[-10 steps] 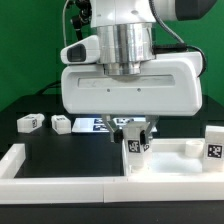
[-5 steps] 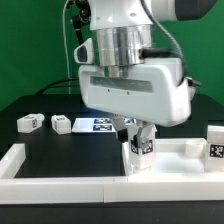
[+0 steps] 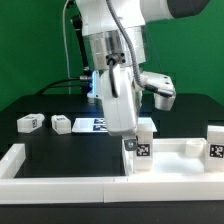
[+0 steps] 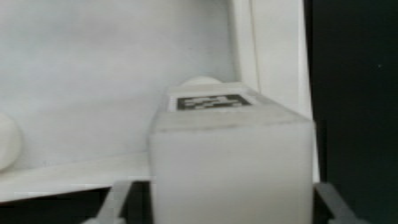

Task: Assemble square table

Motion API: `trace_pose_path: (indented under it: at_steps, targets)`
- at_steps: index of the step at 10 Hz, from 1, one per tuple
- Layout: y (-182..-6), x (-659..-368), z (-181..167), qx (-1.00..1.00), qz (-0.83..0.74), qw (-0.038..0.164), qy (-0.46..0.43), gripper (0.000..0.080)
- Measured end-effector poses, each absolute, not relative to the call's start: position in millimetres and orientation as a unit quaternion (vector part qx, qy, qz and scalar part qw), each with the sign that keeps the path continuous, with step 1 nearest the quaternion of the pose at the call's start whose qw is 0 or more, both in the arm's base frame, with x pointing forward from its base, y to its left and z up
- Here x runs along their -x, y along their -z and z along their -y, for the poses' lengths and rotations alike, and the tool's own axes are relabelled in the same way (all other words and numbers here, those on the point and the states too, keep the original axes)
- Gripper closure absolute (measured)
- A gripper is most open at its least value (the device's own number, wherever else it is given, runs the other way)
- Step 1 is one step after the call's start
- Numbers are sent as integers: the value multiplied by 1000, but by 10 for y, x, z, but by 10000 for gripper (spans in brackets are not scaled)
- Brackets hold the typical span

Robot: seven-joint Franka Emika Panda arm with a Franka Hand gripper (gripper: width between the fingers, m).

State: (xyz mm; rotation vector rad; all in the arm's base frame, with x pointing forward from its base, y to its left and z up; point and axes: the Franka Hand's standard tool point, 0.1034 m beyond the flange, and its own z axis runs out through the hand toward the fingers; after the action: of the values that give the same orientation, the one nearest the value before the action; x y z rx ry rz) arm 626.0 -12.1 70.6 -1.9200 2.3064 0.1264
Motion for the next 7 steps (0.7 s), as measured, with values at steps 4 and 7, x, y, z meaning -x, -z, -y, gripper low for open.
trace_pose_path:
  at_steps: [4, 7]
  targets:
    - [-747, -6259, -52, 786, -616, 36, -24, 210]
    - [-730, -6257, -51, 840, -541, 40, -21, 153]
